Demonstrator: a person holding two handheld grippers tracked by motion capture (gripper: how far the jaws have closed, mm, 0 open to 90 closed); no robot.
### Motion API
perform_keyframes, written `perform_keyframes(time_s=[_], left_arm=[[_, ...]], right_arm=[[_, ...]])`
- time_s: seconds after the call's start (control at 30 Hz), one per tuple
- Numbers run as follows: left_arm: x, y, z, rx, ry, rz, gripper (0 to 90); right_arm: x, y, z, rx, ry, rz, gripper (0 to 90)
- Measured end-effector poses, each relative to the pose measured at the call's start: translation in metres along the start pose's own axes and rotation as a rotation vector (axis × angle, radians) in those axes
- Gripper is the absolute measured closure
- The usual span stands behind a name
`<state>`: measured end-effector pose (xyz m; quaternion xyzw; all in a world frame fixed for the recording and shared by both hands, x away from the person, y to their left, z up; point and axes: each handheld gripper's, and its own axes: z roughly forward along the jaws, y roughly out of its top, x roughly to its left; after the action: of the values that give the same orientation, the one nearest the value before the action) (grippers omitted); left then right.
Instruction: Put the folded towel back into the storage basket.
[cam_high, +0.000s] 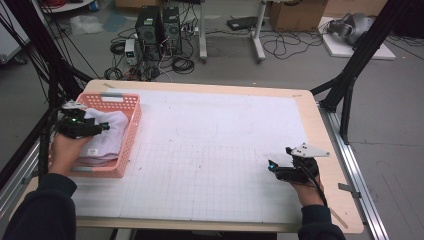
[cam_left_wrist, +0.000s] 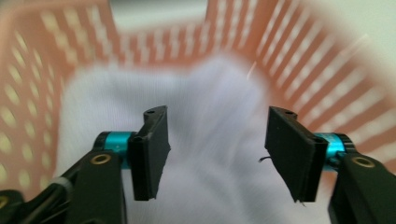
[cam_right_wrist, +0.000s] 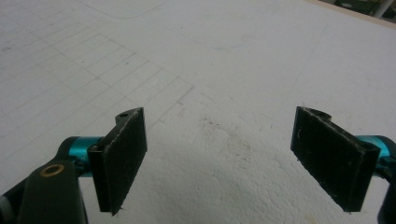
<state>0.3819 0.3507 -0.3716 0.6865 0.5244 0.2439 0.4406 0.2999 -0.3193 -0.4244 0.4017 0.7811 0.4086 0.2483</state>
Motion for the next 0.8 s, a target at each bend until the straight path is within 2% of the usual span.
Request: perform_keyframes(time_s=[0.03,0.1,0.17,0.2,0.33,0.43,0.6,0.8], left_arm=[[0.001,0.004,-0.011,-0.099,-0.034,-0.035,35.2],[-0.002,0.010,-0.024,-0.203,-0.063,-0.065,28.0],[-0.010,0.015,-0.038,-0.278,-0.070,-0.043,19.9],[-0.016,0.016,-0.041,-0.293,-0.075,-0.033,17.9],[-0.046,0.015,-0.045,-0.314,-0.107,0.038,17.5],[-0.071,0.011,-0.039,-0.330,-0.149,0.063,17.5],[-0.118,0.005,-0.017,-0.325,-0.267,0.107,17.4],[-0.161,-0.003,0.009,-0.295,-0.361,0.168,17.6]], right_arm=[[0.000,0.000,0.000,0.000,0.000,0.002,17.3],[0.001,0.001,0.000,-0.002,0.002,-0.001,17.3],[0.001,0.001,0.000,-0.007,0.003,-0.002,17.3],[0.001,0.002,0.000,-0.005,0.002,0.001,17.3],[0.002,0.002,-0.001,-0.012,0.010,0.012,17.3],[0.002,0.002,-0.002,-0.020,0.013,0.013,17.3],[0.002,0.002,-0.002,-0.018,0.017,0.020,17.3],[0.002,0.001,-0.002,-0.026,0.022,0.018,17.3]])
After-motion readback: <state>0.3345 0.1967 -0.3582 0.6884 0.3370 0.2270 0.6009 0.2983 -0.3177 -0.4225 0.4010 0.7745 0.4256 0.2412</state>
